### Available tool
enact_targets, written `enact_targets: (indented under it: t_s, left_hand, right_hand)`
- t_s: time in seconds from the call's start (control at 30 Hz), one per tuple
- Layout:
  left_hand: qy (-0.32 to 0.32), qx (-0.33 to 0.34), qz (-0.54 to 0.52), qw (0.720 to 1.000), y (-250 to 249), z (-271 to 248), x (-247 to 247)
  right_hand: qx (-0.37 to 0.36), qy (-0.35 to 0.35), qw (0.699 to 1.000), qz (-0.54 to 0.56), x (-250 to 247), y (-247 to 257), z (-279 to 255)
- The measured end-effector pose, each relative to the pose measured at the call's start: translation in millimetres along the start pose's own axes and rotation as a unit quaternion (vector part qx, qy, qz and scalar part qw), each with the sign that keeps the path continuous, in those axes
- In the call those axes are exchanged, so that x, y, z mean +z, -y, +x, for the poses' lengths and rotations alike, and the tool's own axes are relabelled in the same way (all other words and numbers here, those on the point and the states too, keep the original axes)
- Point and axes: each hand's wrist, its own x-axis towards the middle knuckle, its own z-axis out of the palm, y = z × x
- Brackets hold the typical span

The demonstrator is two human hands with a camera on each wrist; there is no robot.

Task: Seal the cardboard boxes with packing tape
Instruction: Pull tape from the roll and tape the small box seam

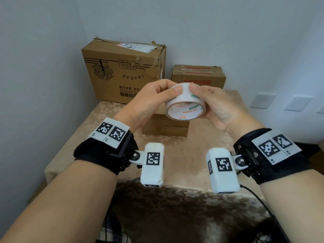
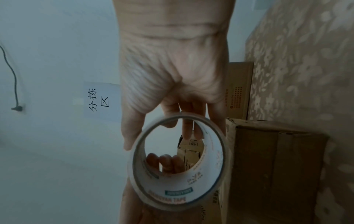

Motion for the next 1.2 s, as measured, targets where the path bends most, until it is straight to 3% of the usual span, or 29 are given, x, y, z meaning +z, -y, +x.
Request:
enact_targets:
  t_s: [0.37, 0.57, 0.7, 0.83, 1.0, 1.2]
  left_hand:
    - [0.033, -0.036, -0.038, 0.998, 7.7, -2.5, -6.0]
    - [0.004, -0.025, 0.025, 0.999, 3.2, 0.0, 10.9]
    - [0.002, -0.021, 0.0, 1.0, 3.7, 0.6, 11.9]
    - [0.008, 0.008, -0.021, 1.0, 4.7, -1.2, 10.2]
    - [-0.005, 0.017, 0.008, 1.0, 4.2, -3.3, 11.5]
    - [0.025, 0.002, 0.015, 1.0, 9.2, -4.1, 12.8]
  right_hand:
    - [0.022, 0.002, 0.985, 0.172, -2.6, -4.5, 2.8]
    - [-0.016, -0.008, 1.0, -0.021, 2.8, -6.5, 2.3]
    - [-0.02, -0.028, 0.999, -0.033, 2.2, -9.0, 2.2]
    - [0.016, -0.036, 0.997, 0.072, -2.7, -12.6, 6.4]
    - [0.052, -0.065, 0.972, 0.222, -11.5, -11.9, 9.9]
    - [0.051, -0.044, 0.966, 0.251, -15.6, -10.6, 12.1]
